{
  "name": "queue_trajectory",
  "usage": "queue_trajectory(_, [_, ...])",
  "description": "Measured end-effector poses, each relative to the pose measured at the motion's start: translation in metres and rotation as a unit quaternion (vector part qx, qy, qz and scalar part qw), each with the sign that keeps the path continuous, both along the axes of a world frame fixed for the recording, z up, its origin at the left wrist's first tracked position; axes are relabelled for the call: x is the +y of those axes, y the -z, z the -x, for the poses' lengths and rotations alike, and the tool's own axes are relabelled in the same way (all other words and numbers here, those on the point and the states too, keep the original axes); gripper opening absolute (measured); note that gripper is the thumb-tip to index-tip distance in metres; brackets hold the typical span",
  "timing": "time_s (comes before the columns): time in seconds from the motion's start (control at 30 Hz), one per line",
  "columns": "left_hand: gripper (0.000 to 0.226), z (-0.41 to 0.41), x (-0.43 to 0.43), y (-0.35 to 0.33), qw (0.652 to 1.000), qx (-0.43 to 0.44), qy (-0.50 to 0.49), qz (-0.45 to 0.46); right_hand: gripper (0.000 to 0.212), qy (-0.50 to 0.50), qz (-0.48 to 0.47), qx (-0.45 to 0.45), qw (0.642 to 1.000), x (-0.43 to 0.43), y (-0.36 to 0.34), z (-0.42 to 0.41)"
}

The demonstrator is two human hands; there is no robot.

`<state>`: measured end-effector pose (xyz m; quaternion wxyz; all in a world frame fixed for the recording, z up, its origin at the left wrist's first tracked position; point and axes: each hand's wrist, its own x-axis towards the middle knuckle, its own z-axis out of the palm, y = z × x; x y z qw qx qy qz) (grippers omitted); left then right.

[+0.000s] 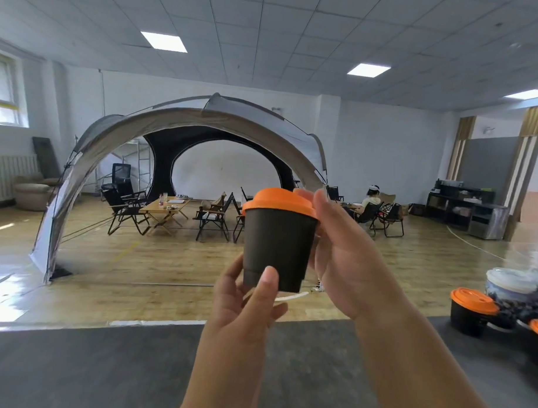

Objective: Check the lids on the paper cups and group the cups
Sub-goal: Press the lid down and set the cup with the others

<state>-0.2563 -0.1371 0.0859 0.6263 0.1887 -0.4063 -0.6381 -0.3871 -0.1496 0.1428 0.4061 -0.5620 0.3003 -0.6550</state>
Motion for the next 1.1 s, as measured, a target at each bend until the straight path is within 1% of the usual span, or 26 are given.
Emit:
queue_trajectory(0.03, [0.053, 0.000, 0.001, 0.001, 1.000, -0.023, -0.014, 0.013, 0.044, 0.022, 0.007, 0.020, 1.000, 0.004, -0.002, -0.003])
queue_trajectory(0.07, [0.051, 0.000, 0.003, -0.001, 0.999, -0.029, -0.017, 0.013, 0.043, 0.035, 0.012, 0.031, 0.999, 0.006, -0.003, -0.005])
queue_trajectory(0.13, [0.045, 0.001, 0.005, -0.003, 0.999, 0.018, 0.021, -0.032, 0.049, 0.027, -0.003, 0.015, 1.000, 0.003, -0.006, -0.004])
queue_trajectory(0.2, [0.043, -0.002, 0.007, -0.007, 0.979, 0.100, 0.138, -0.108, 0.066, -0.034, -0.033, -0.040, 0.998, -0.002, -0.008, 0.002])
queue_trajectory(0.23, [0.052, -0.004, 0.008, -0.010, 0.962, 0.117, 0.214, -0.122, 0.068, -0.072, -0.049, -0.062, 0.994, -0.004, -0.009, 0.005])
queue_trajectory(0.3, [0.075, -0.008, 0.011, -0.011, 0.930, 0.126, 0.323, -0.122, 0.063, -0.179, -0.094, -0.084, 0.976, -0.006, -0.009, 0.008])
queue_trajectory(0.33, [0.078, -0.009, 0.012, -0.011, 0.920, 0.134, 0.350, -0.110, 0.069, -0.227, -0.118, -0.099, 0.962, -0.006, -0.008, 0.008])
queue_trajectory(0.37, [0.078, -0.008, 0.012, -0.008, 0.919, 0.135, 0.358, -0.096, 0.081, -0.253, -0.137, -0.111, 0.951, -0.008, -0.006, 0.009])
queue_trajectory(0.4, [0.077, -0.006, 0.011, -0.006, 0.920, 0.142, 0.354, -0.087, 0.094, -0.263, -0.146, -0.118, 0.946, -0.011, -0.003, 0.011])
queue_trajectory(0.43, [0.075, -0.005, 0.010, -0.004, 0.923, 0.149, 0.347, -0.079, 0.099, -0.271, -0.144, -0.116, 0.945, -0.013, -0.002, 0.012])
queue_trajectory(0.47, [0.075, -0.005, 0.010, -0.005, 0.926, 0.152, 0.337, -0.077, 0.096, -0.274, -0.139, -0.117, 0.944, -0.014, -0.002, 0.011])
queue_trajectory(0.53, [0.077, -0.006, 0.008, -0.003, 0.939, 0.149, 0.299, -0.077, 0.076, -0.241, -0.115, -0.119, 0.956, -0.014, -0.002, 0.009])
queue_trajectory(0.6, [0.077, -0.008, 0.005, 0.000, 0.968, 0.130, 0.209, -0.056, 0.065, -0.125, -0.069, -0.100, 0.985, -0.008, -0.003, 0.006])
queue_trajectory(0.67, [0.075, -0.010, 0.001, 0.002, 0.993, 0.077, 0.087, -0.001, 0.061, -0.040, -0.018, -0.062, 0.997, 0.002, -0.008, 0.001])
queue_trajectory(0.73, [0.077, -0.013, 0.000, 0.002, 0.998, -0.021, 0.005, 0.066, 0.055, 0.013, 0.012, 0.006, 1.000, 0.011, -0.012, -0.007])
queue_trajectory(0.77, [0.078, -0.015, 0.001, 0.004, 0.994, -0.049, -0.002, 0.100, 0.050, 0.031, 0.020, 0.035, 0.999, 0.015, -0.013, -0.011])
queue_trajectory(0.8, [0.077, -0.016, 0.004, 0.001, 0.992, -0.067, -0.018, 0.101, 0.045, 0.044, 0.025, 0.049, 0.997, 0.016, -0.013, -0.014])
queue_trajectory(0.83, [0.074, -0.014, 0.002, 0.002, 0.992, -0.059, 0.001, 0.108, 0.040, 0.049, 0.026, 0.044, 0.997, 0.016, -0.015, -0.016])
queue_trajectory(0.87, [0.069, -0.014, 0.005, -0.001, 0.997, -0.033, 0.012, 0.074, 0.038, 0.047, 0.025, 0.027, 0.998, 0.014, -0.015, -0.015])
queue_trajectory(0.9, [0.062, -0.013, 0.003, 0.004, 0.996, 0.002, 0.070, 0.061, 0.040, 0.033, 0.023, 0.003, 0.999, 0.012, -0.016, -0.013])
queue_trajectory(0.93, [0.030, -0.013, 0.008, -0.005, 0.991, 0.038, 0.124, 0.014, 0.046, 0.010, 0.020, -0.026, 0.999, 0.009, -0.017, -0.011])
queue_trajectory(0.97, [0.060, -0.015, 0.008, -0.003, 0.984, 0.060, 0.170, 0.000, 0.051, -0.021, 0.011, -0.056, 0.998, 0.007, -0.019, -0.011])
queue_trajectory(1.0, [0.096, -0.019, 0.010, -0.002, 0.964, 0.070, 0.252, -0.047, 0.049, -0.050, 0.000, -0.081, 0.995, 0.006, -0.020, -0.010])
queue_trajectory(1.03, [0.071, -0.021, 0.005, 0.000, 0.941, 0.133, 0.305, -0.062, 0.044, -0.078, -0.015, -0.096, 0.992, 0.004, -0.021, -0.011])
queue_trajectory(1.07, [0.077, -0.020, 0.008, -0.013, 0.932, 0.127, 0.322, -0.103, 0.043, -0.103, -0.022, -0.105, 0.989, 0.001, -0.021, -0.013])
queue_trajectory(1.1, [0.080, -0.020, 0.008, -0.013, 0.924, 0.139, 0.343, -0.096, 0.045, -0.114, -0.031, -0.113, 0.987, -0.001, -0.020, -0.016])
